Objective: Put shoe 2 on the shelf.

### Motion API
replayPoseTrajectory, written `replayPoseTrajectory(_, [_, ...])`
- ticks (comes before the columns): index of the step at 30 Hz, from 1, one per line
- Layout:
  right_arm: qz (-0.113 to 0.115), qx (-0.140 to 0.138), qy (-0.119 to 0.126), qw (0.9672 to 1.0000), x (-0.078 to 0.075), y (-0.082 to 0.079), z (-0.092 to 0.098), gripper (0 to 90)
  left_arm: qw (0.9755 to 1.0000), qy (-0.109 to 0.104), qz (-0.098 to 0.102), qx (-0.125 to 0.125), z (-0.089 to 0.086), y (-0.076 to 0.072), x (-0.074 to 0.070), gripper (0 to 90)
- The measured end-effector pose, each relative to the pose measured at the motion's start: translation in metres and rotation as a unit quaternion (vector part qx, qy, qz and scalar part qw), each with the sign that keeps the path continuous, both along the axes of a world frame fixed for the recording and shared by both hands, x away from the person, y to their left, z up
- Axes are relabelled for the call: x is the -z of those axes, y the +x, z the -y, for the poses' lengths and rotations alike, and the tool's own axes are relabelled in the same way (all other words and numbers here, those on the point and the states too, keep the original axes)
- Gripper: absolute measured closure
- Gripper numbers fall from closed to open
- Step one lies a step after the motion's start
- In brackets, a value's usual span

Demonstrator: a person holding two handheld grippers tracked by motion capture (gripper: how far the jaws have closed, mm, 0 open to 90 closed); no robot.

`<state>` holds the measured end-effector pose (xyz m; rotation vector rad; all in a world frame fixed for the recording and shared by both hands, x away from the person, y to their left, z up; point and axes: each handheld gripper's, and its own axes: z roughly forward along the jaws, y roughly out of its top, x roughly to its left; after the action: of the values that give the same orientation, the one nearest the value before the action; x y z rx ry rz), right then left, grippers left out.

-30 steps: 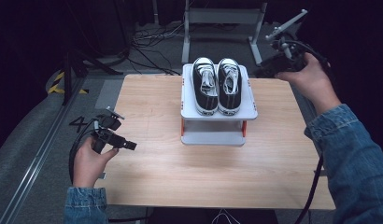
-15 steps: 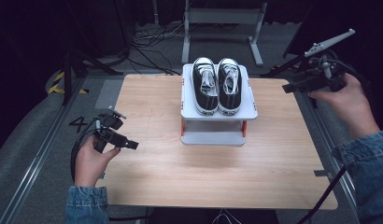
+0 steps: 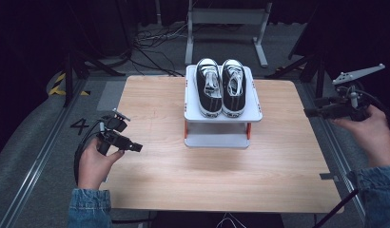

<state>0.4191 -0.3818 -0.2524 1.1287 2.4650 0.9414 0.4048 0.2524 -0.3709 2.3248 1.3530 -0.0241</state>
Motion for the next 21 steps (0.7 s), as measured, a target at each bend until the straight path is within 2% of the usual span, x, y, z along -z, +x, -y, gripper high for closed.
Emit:
replayPoseTrajectory(6, [-0.013, 0.023, 0.0, 0.9996, 0.029, -0.01, 0.008, 37.8, 1.0, 0.002, 0.002, 0.004, 0.003, 0.0, 0.0, 32.2])
replayPoseTrajectory(7, [-0.013, 0.023, 0.0, 0.9996, 0.029, -0.01, 0.008, 37.8, 1.0, 0.002, 0.002, 0.004, 0.003, 0.0, 0.0, 32.2])
replayPoseTrajectory(8, [-0.021, 0.025, 0.016, 0.9993, 0.038, -0.013, 0.01, 38.2, 1.0, 0.002, 0.004, 0.001, 0.004, 0.0, 0.001, 32.3])
replayPoseTrajectory(10, [-0.019, 0.028, 0.023, 0.9992, 0.042, -0.015, 0.01, 38.2, 1.0, 0.003, 0.005, 0.001, 0.004, 0.0, 0.001, 32.3])
replayPoseTrajectory(15, [-0.005, 0.04, 0.039, 0.9984, 0.064, -0.022, 0.012, 39.7, 1.0, 0.004, 0.007, -0.003, 0.004, -0.001, 0.002, 32.3])
replayPoseTrajectory(17, [0.011, 0.051, 0.019, 0.9985, 0.069, -0.022, 0.011, 40.8, 0.9999, 0.004, 0.014, -0.006, 0.003, -0.002, 0.001, 32.3])
replayPoseTrajectory(18, [0.032, 0.061, 0.002, 0.9977, 0.07, -0.023, 0.011, 41.2, 0.9999, 0.005, 0.015, -0.007, 0.003, -0.002, 0.0, 32.3])
replayPoseTrajectory(19, [0.038, 0.068, -0.001, 0.997, 0.07, -0.024, 0.012, 41.2, 0.9998, 0.004, 0.017, -0.01, 0.002, -0.003, -0.001, 32.3])
replayPoseTrajectory(20, [0.04, 0.072, 0.007, 0.9966, 0.073, -0.024, 0.014, 40.8, 0.9998, 0.004, 0.019, -0.01, 0.001, -0.003, -0.002, 32.3])
replayPoseTrajectory(21, [0.03, 0.072, 0.015, 0.9968, 0.075, -0.024, 0.015, 40.4, 0.9997, 0.001, 0.021, -0.015, 0.001, -0.004, -0.002, 32.2])
